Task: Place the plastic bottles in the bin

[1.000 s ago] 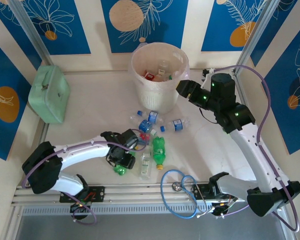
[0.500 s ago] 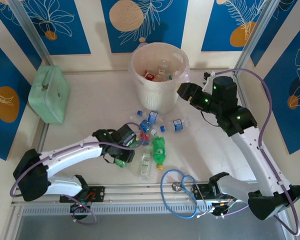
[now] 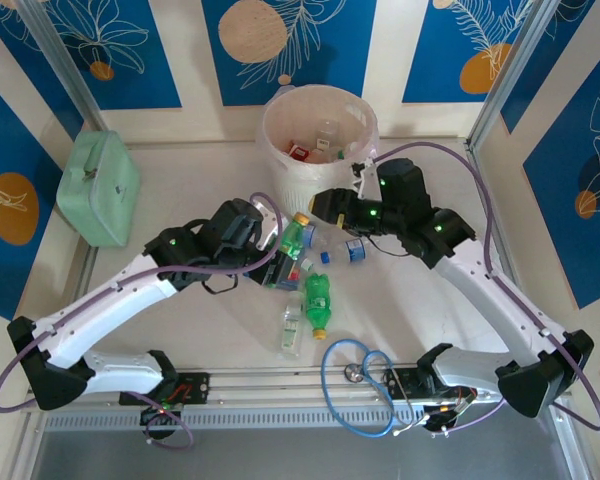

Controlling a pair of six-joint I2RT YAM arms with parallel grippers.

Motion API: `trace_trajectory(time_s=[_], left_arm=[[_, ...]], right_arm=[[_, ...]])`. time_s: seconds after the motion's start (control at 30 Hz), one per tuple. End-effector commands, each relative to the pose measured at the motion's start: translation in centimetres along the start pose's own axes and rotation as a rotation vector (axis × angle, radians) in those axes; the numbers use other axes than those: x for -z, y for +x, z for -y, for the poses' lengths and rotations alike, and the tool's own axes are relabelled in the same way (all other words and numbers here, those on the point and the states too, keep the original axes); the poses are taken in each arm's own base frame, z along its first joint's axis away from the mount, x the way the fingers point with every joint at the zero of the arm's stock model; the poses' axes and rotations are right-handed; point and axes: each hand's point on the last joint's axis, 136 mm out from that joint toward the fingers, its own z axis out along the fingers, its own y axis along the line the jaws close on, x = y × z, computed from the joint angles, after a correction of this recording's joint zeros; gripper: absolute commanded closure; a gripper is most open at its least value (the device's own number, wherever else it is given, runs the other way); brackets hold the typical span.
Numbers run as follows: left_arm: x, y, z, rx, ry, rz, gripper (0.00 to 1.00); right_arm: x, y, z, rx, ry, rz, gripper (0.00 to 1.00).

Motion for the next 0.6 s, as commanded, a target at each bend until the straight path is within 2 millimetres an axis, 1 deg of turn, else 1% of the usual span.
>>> trace_trajectory(time_s=[0.0, 0.1, 0.23, 0.47, 0.57], left_arm=[[0.5, -0.4, 1.6, -0.039, 0.081, -0.001, 0.41], [0.4, -0.1, 2.0, -0.033, 0.101, -0.009, 0.41], [0.4, -0.3, 1.9, -0.025, 0.099, 0.000, 0.41], [-0.2, -0.1, 1.5, 0.003, 0.084, -0.003, 0.41], [-0.5, -0.1, 1.3, 0.004, 0.069, -0.001, 0.41]], right_arm=[[-0.7, 0.4, -0.5, 0.008, -0.021, -0.029, 0.37], [-1.4, 0.5, -0.9, 0.016, -0.031, -0.051, 0.37], [-2.4, 1.1, -1.0, 0.036, -0.009, -0.080, 0.38], [-2.5, 1.7, -1.3, 0.060, 0.011, -0.086, 0.41], [-2.5, 2.1, -1.4, 0.070, 0.017, -0.088, 0.45]])
